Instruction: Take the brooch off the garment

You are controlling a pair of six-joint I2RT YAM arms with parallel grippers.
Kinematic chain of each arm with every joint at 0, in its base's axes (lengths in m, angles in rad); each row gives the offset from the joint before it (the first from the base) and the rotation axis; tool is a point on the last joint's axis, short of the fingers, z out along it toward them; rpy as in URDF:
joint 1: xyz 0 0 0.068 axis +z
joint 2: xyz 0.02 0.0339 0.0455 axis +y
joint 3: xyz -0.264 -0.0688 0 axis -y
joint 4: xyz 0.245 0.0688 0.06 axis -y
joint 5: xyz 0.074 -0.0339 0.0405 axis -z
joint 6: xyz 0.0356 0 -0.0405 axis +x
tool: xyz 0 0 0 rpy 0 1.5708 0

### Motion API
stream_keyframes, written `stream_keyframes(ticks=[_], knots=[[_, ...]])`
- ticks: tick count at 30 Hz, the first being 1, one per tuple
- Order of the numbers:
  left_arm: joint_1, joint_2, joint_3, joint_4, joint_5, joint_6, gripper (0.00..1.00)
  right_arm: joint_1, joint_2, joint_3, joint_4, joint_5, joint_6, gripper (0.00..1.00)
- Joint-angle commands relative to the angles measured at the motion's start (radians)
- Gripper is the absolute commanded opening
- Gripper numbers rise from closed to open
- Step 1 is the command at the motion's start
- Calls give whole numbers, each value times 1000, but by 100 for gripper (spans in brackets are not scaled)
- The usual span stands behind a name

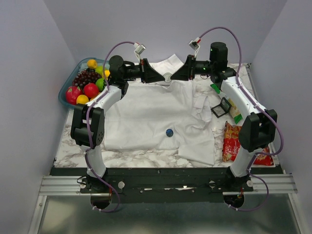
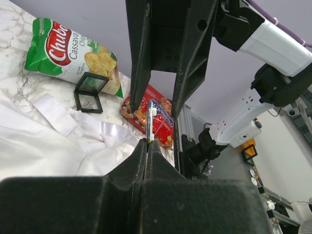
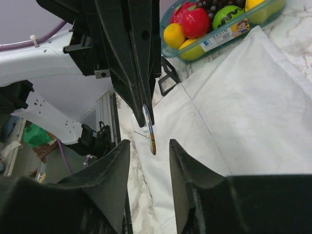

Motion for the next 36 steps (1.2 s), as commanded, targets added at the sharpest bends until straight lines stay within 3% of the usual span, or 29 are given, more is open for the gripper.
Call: stream_keyframes(ticks=[1, 11, 16, 20, 23, 36], knots=[[-9, 16, 27, 30, 6, -2, 0, 11, -14, -15, 14, -10, -24, 49], [-9, 24, 32, 44, -14, -15, 0, 45, -42, -12, -45, 44, -106, 49], [-9, 21, 24, 48, -24, -20, 0, 45, -70, -36, -53, 102, -109, 43], [3, 12, 4, 94, -65, -57, 0, 45, -103, -76, -10, 142, -93, 52], [0, 7, 9, 114, -65, -69, 0, 45, -113, -90, 40, 129, -70, 53], [-3, 18, -18, 163, -94, -109, 0, 43, -77, -49, 73, 139, -1, 45]])
